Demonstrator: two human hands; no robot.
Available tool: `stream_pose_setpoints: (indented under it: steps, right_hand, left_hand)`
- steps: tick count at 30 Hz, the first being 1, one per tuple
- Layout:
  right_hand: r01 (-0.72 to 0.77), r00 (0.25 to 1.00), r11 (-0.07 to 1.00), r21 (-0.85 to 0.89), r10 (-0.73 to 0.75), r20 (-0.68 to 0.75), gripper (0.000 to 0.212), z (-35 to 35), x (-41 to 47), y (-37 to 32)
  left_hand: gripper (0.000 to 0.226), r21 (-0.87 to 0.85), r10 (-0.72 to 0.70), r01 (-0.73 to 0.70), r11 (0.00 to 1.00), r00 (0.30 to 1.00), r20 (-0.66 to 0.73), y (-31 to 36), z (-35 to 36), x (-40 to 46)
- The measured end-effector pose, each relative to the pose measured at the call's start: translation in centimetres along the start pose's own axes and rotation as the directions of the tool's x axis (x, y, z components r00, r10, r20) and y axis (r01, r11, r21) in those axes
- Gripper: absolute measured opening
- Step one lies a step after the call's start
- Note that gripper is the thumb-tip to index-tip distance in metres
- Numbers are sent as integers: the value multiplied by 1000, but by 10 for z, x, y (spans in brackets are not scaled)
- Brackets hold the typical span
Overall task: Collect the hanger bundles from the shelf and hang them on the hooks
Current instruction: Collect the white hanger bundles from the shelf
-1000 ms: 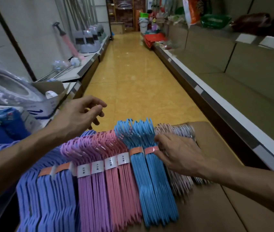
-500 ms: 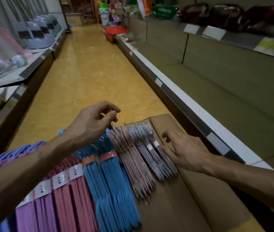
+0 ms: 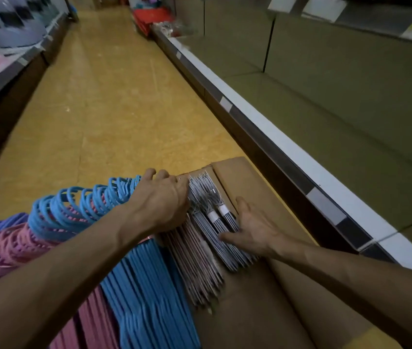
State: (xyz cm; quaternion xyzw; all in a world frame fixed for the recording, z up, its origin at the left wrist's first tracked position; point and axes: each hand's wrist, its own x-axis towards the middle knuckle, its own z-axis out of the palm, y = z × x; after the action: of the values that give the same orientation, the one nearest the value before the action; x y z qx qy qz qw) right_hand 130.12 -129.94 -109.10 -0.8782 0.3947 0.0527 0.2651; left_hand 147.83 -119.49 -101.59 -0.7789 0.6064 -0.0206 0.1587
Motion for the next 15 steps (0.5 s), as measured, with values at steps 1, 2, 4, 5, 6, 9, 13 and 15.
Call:
stream_pose_setpoints:
  steps: [1,2,4,5,6,9,13,15]
  right_hand:
    - [-6,1000,1000,14,6,6,107,5,4,-1]
    - [-10,1000,1000,24,9,14,110,9,8,-1]
    - [-26,999,998,51,24,28,113,18,17,-3]
    - [-38,999,997,66,36,30,115,22,22,-5]
    - [-49,999,996,75,47,26,116,26,26,-7]
    - [-92,995,992,85,94,-17,115,37,37,-13]
    - [-182,977,975,132,194,-88,123,42,45,-16]
    - [-219,966,959,177,239,-97,124,42,47,-16]
  left_hand:
    - [47,19,0,0,1000,1000,13,2,3,2]
    - [46,31,3,-4,1000,1000,21,4,5,4]
    - [40,10,3,-3,1000,999,33,7,6,7]
    - [38,-5,0,1,1000,999,36,8,5,8]
    - [36,-15,-3,4,1000,999,43,10,4,9]
    - [35,-51,9,-6,999,999,52,15,2,15]
    - [38,-158,42,-45,986,999,-24,22,-1,24]
    - [40,-223,54,-66,973,997,-59,26,-2,31]
